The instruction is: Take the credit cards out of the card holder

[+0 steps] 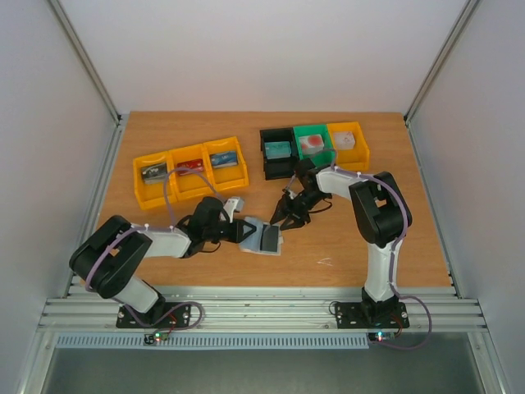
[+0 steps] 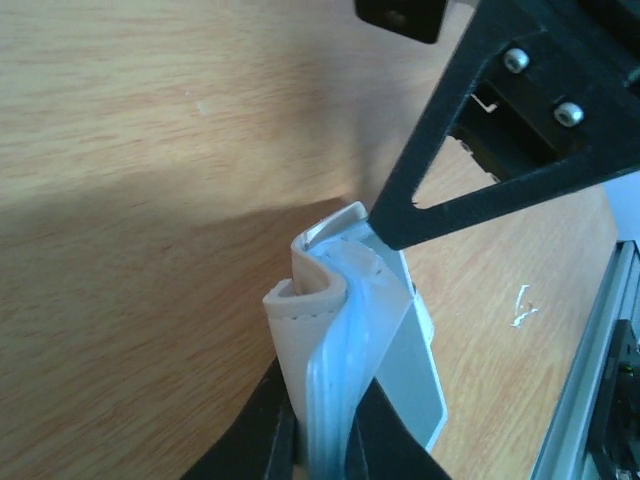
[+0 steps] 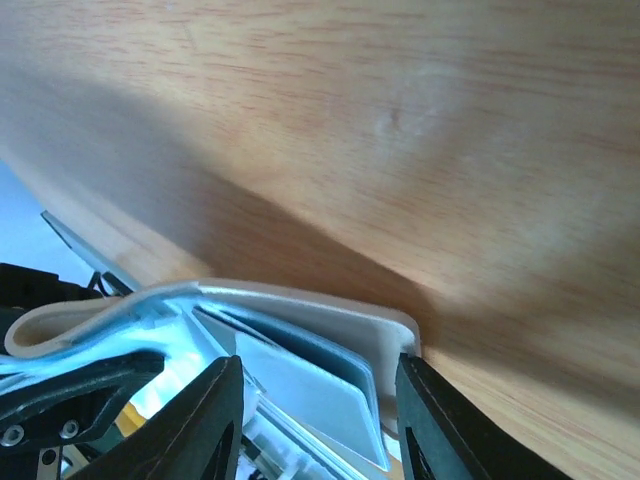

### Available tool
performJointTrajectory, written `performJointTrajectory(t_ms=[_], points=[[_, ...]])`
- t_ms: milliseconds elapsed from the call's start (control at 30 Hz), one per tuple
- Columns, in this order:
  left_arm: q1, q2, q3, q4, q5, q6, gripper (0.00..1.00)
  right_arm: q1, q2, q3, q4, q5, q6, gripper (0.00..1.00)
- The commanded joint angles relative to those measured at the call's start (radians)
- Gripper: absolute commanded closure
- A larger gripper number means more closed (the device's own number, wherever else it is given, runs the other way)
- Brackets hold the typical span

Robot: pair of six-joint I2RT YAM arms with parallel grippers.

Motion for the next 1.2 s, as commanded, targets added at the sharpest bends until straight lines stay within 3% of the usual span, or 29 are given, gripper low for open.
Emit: performJointTrajectory(t_ms=[0,133,233,333,433,500,567,667,767,833,933,1033,1167], points=[[0.006,-0.082,0.019,0.077,0.052,0.048,1.00,-0.014,-0.046,0.052,-0.024,-0.018,-0.052,0.55],[0.069,-0.236,0.097,-0.111,0.105,0.209,1.00,-0.058,-0.176,0.078,0.061,0.010,-0.052,0.50],[0.095,-0.376,0.216,-0.302,0.083,0.437,1.00,-0.065,-0.287,0.125,0.171,0.025,-0.067,0.47],[0.117,-0.498,0.327,-0.400,0.067,0.636,1.00,-0.065,-0.390,0.182,0.326,-0.025,-0.087,0.40],[0.141,-0.580,0.433,-0.495,0.085,0.693,1.00,-0.081,-0.463,0.250,0.521,-0.116,-0.043,0.36],[0.150,-0.618,0.491,-0.507,0.090,0.705,1.00,-0.108,-0.482,0.293,0.737,-0.209,0.093,0.33],[0.151,-0.639,0.544,-0.503,0.079,0.692,1.00,-0.145,-0.465,0.348,1.046,-0.265,0.364,0.32],[0.153,-0.653,0.596,-0.469,0.026,0.596,1.00,-0.208,-0.360,0.526,1.436,-0.236,0.724,0.32],[0.154,-0.661,0.621,-0.400,-0.011,0.509,1.00,-0.259,-0.206,0.793,1.591,-0.159,0.996,0.33],[0.155,-0.660,0.639,-0.361,-0.036,0.471,1.00,-0.270,-0.103,0.999,1.550,-0.145,1.053,0.35],[0.157,-0.664,0.652,-0.295,-0.052,0.420,1.00,-0.246,-0.013,1.247,1.251,-0.234,0.918,0.36],[0.157,-0.670,0.655,-0.274,-0.072,0.367,1.00,-0.203,-0.082,1.213,0.934,-0.291,0.650,0.34],[0.157,-0.677,0.652,-0.237,-0.071,0.330,1.00,-0.113,-0.244,1.124,0.323,-0.141,0.065,0.29]])
